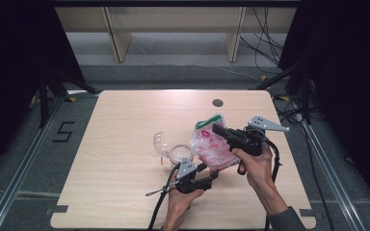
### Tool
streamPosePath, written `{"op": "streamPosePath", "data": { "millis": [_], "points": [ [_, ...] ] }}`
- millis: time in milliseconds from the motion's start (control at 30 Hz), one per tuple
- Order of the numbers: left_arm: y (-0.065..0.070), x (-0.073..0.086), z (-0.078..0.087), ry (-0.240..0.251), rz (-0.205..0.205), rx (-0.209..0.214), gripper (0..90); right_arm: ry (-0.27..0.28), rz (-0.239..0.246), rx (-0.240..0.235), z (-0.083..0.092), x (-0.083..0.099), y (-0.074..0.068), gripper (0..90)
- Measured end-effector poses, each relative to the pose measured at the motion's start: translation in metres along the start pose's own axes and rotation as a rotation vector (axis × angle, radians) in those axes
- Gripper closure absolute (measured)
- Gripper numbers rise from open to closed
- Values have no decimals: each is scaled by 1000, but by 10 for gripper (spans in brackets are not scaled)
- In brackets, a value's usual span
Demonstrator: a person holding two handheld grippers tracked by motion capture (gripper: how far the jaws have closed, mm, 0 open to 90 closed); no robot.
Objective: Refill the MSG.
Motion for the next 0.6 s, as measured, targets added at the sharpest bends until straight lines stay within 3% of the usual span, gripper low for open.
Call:
{"op": "streamPosePath", "data": {
  "millis": [67,333,433,467,500,567,600],
  "points": [
    [2,1,0,0,15,-6,401,8,-1,5,3,3,4,900],
    [2,4,9,-42,-43,-28,366,33,-39,1,13,15,15,900],
    [5,6,12,-46,-48,-10,362,33,-33,4,20,21,22,900],
    [7,6,13,-39,-29,-11,357,43,-40,2,22,22,24,900],
    [6,6,14,-52,-63,-7,353,43,-50,8,25,22,25,900],
    [7,8,15,-61,-62,3,351,40,-33,21,30,22,28,900],
    [8,9,15,-55,-40,-3,349,36,-40,27,34,24,30,900]
  ]
}}
Point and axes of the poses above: each handheld gripper's, and its own axes: z roughly backward along the jaws, x roughly out of its underside, y roughly to its right, the point moved 2 cm from there along -z, roughly forward along the jaws, and after that the axes turned 1 degree about -z, right-handed, at the moved point
